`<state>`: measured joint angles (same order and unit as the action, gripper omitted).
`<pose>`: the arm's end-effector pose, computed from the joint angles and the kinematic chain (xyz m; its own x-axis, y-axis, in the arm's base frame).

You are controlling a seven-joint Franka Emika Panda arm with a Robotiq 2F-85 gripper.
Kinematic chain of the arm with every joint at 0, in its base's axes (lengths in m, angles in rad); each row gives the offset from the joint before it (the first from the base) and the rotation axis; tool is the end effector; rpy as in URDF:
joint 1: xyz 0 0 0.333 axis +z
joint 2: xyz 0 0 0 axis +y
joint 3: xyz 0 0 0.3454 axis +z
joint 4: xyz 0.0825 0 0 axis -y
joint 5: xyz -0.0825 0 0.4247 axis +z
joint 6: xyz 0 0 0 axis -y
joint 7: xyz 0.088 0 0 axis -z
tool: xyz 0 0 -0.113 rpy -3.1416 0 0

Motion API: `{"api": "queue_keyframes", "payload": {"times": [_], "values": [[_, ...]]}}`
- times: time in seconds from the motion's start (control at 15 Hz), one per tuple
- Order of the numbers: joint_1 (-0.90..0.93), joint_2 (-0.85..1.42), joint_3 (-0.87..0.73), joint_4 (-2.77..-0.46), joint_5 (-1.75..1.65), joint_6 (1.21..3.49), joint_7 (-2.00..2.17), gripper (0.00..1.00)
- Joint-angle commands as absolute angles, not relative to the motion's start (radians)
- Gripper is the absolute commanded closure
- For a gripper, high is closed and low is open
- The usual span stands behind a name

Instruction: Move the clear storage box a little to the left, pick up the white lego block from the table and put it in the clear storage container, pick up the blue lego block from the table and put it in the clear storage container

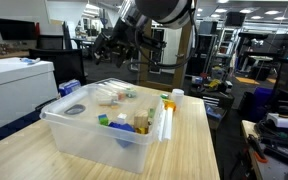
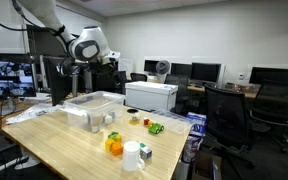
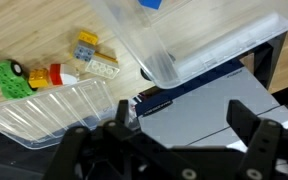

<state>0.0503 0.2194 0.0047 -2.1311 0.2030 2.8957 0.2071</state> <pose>0.6484 0.0239 0.3604 0.8143 -0.3491 0.4638 -0.2608 -0.9338 -0.2450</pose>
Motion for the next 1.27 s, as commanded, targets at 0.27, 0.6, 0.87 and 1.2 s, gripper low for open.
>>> {"api": "queue_keyframes", "payload": {"times": [0.27,0.6,0.87,1.2], "values": [[-0.045,0.221,-0.020,-2.179,0.275,2.894,0.209,0.00],[-0.066,0.269,-0.014,-2.163,0.294,2.884,0.203,0.00],[-0.072,0.271,0.010,-2.173,0.331,2.909,0.179,0.00],[-0.089,0.271,0.036,-2.173,0.360,2.938,0.152,0.00]]}}
